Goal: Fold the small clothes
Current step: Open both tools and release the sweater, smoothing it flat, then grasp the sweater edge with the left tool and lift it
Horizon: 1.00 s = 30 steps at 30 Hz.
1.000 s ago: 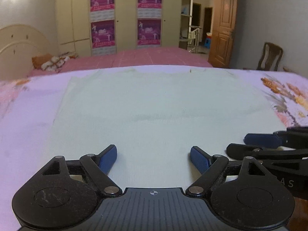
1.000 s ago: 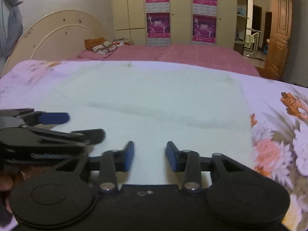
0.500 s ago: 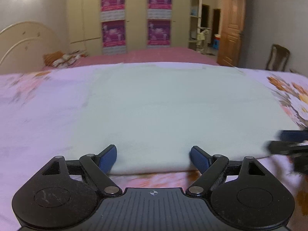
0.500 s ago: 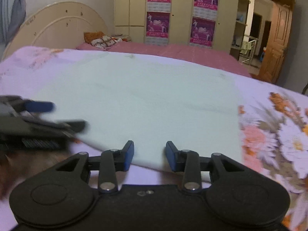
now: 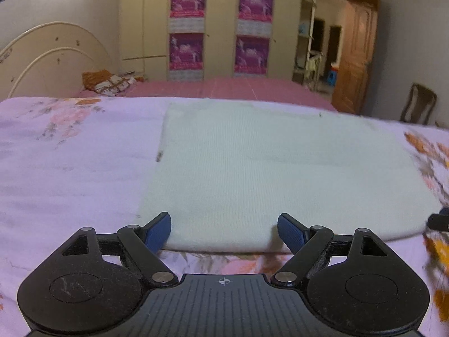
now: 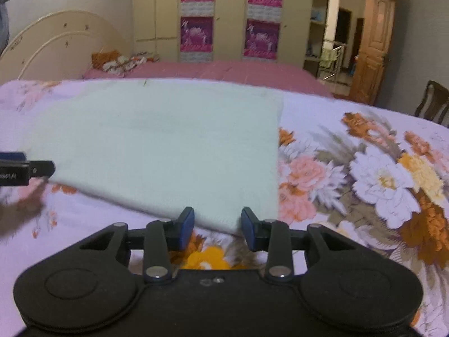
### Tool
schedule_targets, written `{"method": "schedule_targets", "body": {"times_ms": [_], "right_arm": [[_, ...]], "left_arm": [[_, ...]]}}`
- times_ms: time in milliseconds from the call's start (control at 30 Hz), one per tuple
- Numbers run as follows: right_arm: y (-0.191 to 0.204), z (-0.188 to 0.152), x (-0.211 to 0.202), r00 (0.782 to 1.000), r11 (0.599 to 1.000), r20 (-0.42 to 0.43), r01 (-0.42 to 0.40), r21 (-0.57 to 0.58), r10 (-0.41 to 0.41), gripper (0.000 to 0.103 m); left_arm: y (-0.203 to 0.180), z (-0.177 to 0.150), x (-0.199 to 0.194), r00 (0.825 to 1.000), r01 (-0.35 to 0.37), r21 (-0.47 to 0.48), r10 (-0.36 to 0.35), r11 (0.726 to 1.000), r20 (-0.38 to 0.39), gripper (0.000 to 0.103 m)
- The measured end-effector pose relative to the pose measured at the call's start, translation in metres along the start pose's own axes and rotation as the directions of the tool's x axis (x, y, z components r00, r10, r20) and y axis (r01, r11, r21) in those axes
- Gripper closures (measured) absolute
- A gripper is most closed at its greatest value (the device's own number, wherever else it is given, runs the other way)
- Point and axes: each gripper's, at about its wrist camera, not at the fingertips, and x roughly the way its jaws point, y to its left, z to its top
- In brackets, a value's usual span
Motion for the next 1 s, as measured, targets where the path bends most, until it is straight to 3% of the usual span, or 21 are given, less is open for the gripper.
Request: {"method": "schedule_targets", "body": {"times_ms": [133,1000], "right_arm": [[-0.017,-0.004,0.014,0.999,0.999,-0.037,-0.001,0.042,0.003,0.070],[-0.011,-0.027,0.008,0.998,0.999,0.065,-0.026,0.032,0.024,0.065]], "left_arm": [[0.006,-0.004,0.010,1.000,0.011,0.001,-0.011,1.000,-0.027,0.020],[0.001,-0.014,0.011,1.000,0.001,0.008,-0.001,1.000,-0.015,0.019]]}}
